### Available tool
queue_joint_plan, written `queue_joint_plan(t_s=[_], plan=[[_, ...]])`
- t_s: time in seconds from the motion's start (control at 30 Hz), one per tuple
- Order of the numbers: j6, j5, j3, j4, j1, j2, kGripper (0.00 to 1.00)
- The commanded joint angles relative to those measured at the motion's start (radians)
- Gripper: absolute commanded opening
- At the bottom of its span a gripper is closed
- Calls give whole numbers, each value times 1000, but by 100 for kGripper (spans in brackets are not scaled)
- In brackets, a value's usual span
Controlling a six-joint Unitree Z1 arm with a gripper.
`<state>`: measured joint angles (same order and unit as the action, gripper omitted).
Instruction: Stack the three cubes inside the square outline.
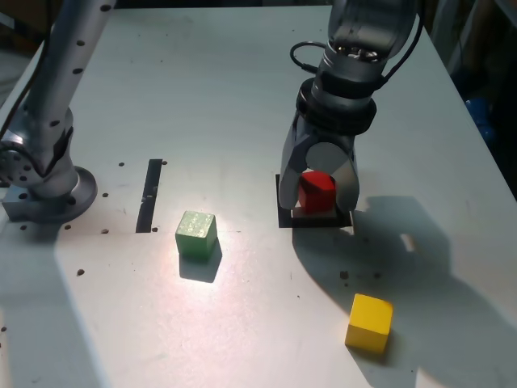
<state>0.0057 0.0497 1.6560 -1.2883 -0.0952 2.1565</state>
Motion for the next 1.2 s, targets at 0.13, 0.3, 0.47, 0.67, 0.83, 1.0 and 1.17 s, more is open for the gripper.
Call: queue_joint_plan(t_s=[0.13, 0.3, 0.47, 0.67, 0.83, 1.0, 1.17], plan=[[-6, -10, -35, 9, -5, -52, 99], [-17, -30, -63, 1, -23, -100, 99], [-16, -55, -28, -41, -76, -110, 99], [6, -87, 65, -114, -170, -94, 99], [27, -91, 171, -183, -249, -40, 99], [17, -73, 274, -222, -331, 29, 98], [-9, -52, 355, -234, -396, 88, 98]])
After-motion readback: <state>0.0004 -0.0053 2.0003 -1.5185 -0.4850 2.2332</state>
